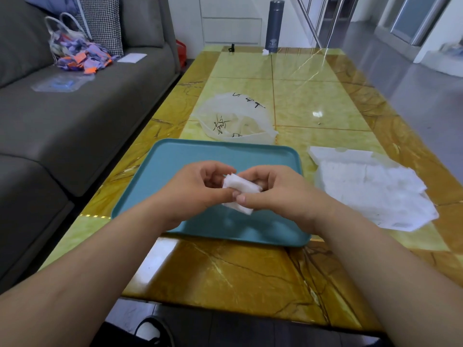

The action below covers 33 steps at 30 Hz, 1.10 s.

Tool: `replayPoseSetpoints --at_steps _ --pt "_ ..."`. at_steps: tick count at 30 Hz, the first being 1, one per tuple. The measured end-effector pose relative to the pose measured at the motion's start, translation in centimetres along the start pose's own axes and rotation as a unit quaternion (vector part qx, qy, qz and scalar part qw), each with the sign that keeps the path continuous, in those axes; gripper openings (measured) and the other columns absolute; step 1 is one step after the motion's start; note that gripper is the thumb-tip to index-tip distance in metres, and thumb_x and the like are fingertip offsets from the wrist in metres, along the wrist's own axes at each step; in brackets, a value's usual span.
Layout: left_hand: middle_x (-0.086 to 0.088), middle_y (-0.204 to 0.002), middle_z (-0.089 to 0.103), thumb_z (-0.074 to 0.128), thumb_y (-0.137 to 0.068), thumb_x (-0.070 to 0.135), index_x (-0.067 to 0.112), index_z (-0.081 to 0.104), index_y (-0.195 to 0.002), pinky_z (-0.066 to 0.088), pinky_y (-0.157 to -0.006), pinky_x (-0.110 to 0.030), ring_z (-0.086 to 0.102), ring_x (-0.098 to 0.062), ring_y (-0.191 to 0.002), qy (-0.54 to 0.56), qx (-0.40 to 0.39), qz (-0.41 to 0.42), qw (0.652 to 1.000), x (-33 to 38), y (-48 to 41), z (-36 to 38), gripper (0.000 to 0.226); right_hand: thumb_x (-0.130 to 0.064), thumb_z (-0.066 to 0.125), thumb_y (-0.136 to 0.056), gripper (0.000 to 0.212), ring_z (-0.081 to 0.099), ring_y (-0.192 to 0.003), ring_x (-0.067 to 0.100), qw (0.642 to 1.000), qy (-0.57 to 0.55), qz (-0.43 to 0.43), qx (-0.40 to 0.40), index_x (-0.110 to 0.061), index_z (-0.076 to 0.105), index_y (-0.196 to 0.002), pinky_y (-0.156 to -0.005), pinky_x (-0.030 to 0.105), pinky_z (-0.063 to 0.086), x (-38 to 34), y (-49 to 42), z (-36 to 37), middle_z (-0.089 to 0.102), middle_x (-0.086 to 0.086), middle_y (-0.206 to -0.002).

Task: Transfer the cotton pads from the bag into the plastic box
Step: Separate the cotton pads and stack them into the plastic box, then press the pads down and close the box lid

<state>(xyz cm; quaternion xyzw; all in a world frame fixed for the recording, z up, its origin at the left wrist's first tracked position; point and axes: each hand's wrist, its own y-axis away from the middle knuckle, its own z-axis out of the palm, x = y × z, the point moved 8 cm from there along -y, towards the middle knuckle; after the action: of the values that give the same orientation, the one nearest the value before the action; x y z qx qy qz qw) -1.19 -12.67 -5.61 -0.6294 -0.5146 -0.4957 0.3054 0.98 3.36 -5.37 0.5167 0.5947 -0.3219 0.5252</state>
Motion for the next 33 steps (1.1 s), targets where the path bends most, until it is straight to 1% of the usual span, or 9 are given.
replayPoseSetpoints --at_steps 4,10,14,19,22,25,28,30,33 --pt "0.002 -0.082 0.073 0.08 -0.087 0.012 0.013 0.073 -0.097 0.049 -0.064 -0.021 0.063 -0.007 -0.072 0.041 0.002 -0.005 0.999 0.4 -0.1 0.7 0.012 -0.01 0.083 -0.086 0.026 0.078 -0.086 0.024 0.995 -0.025 -0.001 0.097 -0.009 0.074 -0.11 -0.084 0.046 0.065 0.0 0.7 -2.4 0.079 0.017 -0.096" --pt "-0.01 -0.092 0.072 0.078 -0.088 0.009 0.003 0.072 -0.106 0.054 -0.069 -0.032 0.065 -0.018 -0.083 0.153 0.014 -0.006 0.988 2.5 -0.4 4.4 0.02 -0.019 0.078 -0.092 0.012 0.08 -0.083 0.025 0.989 -0.067 -0.004 0.134 -0.012 0.078 -0.101 -0.067 0.033 0.062 -0.4 3.7 -5.9 0.081 0.007 -0.091" --pt "-0.013 -0.093 0.077 0.076 -0.092 0.017 0.013 0.075 -0.106 0.057 -0.071 -0.033 0.069 -0.015 -0.077 0.082 0.01 0.017 0.996 5.0 -1.2 8.5 0.014 -0.021 0.071 -0.089 0.011 0.074 -0.073 0.025 0.972 -0.02 -0.019 0.235 -0.012 0.072 -0.096 -0.053 0.026 0.048 -0.5 6.0 -9.9 0.076 0.011 -0.084" --pt "0.014 -0.087 0.073 0.072 -0.094 0.027 0.029 0.075 -0.102 0.049 -0.064 -0.013 0.067 0.0 -0.076 -0.098 0.013 0.1 0.99 10.0 -3.4 14.1 0.009 -0.023 0.06 -0.091 0.011 0.063 -0.073 0.031 0.903 0.003 -0.031 0.428 -0.012 0.059 -0.091 -0.058 0.03 0.046 0.4 10.4 -19.2 0.06 0.005 -0.08" --pt "0.023 -0.092 0.063 0.067 -0.097 0.03 0.033 0.072 -0.107 0.043 -0.062 -0.004 0.061 0.004 -0.075 -0.223 -0.029 0.183 0.957 13.8 -5.0 18.4 0.012 -0.029 0.057 -0.087 0.023 0.065 -0.081 0.036 0.865 0.0 -0.009 0.502 -0.009 0.06 -0.098 -0.065 0.037 0.052 2.7 12.9 -23.7 0.061 0.007 -0.086" --pt "0.015 -0.115 0.062 0.062 -0.099 0.028 0.027 0.071 -0.118 0.047 -0.083 -0.024 0.054 0.001 -0.081 -0.338 -0.098 0.279 0.893 16.9 -6.5 24.2 0.021 -0.024 0.055 -0.092 0.024 0.057 -0.075 0.023 0.842 -0.016 0.025 0.539 -0.006 0.062 -0.106 -0.059 0.03 0.044 5.4 14.6 -26.8 0.065 0.015 -0.093" --pt "0.013 -0.128 0.061 0.059 -0.099 0.031 0.03 0.066 -0.129 0.049 -0.087 -0.033 0.058 -0.011 -0.108 -0.45 -0.16 0.339 0.81 18.2 -7.6 29.0 0.031 -0.023 0.053 -0.095 0.022 0.055 -0.071 0.021 0.836 -0.029 0.053 0.545 -0.005 0.06 -0.106 -0.056 0.028 0.036 7.5 15.2 -28.1 0.061 0.007 -0.087" --pt "0.016 -0.135 0.059 0.056 -0.098 0.036 0.037 0.06 -0.136 0.048 -0.082 -0.031 0.058 -0.013 -0.12 -0.505 -0.189 0.346 0.768 18.2 -8.0 31.0 0.038 -0.025 0.056 -0.096 0.021 0.06 -0.074 0.017 0.837 -0.039 0.059 0.543 -0.01 0.061 -0.109 -0.057 0.027 0.039 8.2 15.1 -28.2 0.064 0.001 -0.09" --pt "0.018 -0.142 0.058 0.046 -0.102 0.046 0.044 0.051 -0.145 0.048 -0.09 -0.032 0.056 -0.013 -0.127 -0.545 -0.228 0.31 0.745 16.7 -8.7 31.8 0.043 -0.028 0.062 -0.093 0.023 0.07 -0.088 0.023 0.836 -0.075 0.077 0.539 -0.015 0.064 -0.112 -0.067 0.03 0.052 9.5 14.5 -28.1 0.07 0.003 -0.1"
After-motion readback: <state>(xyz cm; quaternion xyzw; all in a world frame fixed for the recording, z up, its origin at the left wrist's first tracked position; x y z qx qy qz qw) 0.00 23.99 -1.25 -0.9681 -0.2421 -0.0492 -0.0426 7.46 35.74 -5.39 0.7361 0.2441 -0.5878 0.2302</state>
